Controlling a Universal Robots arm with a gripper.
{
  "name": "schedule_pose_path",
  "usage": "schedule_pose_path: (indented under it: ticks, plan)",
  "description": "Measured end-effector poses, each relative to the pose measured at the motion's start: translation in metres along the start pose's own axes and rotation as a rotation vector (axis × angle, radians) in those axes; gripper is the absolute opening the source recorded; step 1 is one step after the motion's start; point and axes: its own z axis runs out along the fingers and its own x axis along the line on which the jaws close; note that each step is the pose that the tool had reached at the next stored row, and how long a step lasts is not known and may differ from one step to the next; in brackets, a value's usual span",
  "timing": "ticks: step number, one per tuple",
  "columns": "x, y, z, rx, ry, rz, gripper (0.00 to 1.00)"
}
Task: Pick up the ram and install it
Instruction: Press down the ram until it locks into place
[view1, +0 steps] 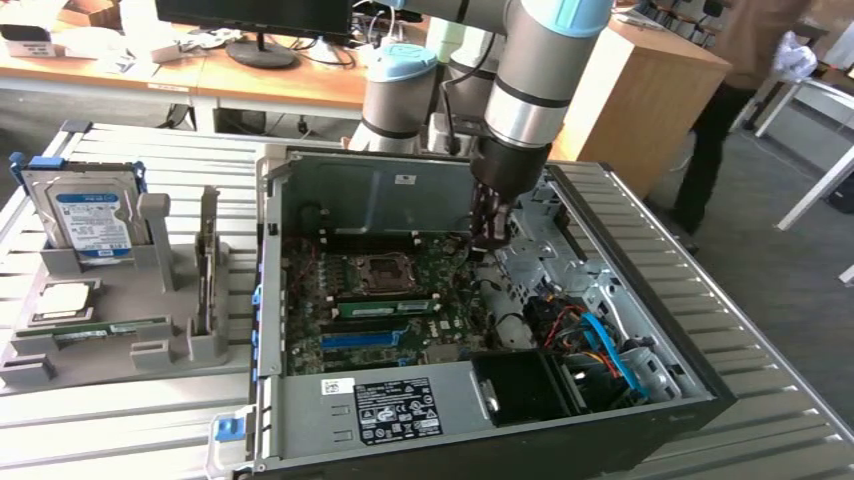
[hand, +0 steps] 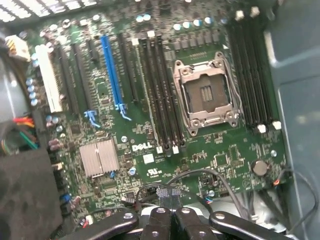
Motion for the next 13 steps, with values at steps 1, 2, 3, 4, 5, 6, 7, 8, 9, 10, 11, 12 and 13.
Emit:
schedule_pose_path:
  ticks: [1,2,3,4,5,6,7,8,9,10,11,12,13]
  plan:
    - [0.0,0.0,0.0,0.0001,0.0005,0.018,0.1]
    - [0.0,0.0,0.0001,0.0001,0.0011,0.036,0.1]
    - [0.0,0.0,0.0001,0.0002,0.0015,0.053,0.1]
    - [0.0,0.0,0.0001,0.0003,0.002,0.068,0.1]
    - [0.0,0.0,0.0001,0.0004,0.0025,0.085,0.1]
    - [0.0,0.0,0.0002,0.0004,0.0029,0.101,0.1]
    - [0.0,0.0,0.0002,0.0005,0.0035,0.119,0.1]
    - [0.0,0.0,0.0002,0.0006,0.004,0.137,0.1]
    - [0.0,0.0,0.0002,0.0006,0.0045,0.155,0.1]
    - [0.0,0.0,0.0002,0.0007,0.0051,0.173,0.1]
    - [0.0,0.0,0.0003,0.0008,0.0057,0.192,0.1]
    - [0.0,0.0,0.0003,0.0009,0.0061,0.21,0.1]
    - [0.0,0.0,0.0003,0.001,0.0067,0.228,0.1]
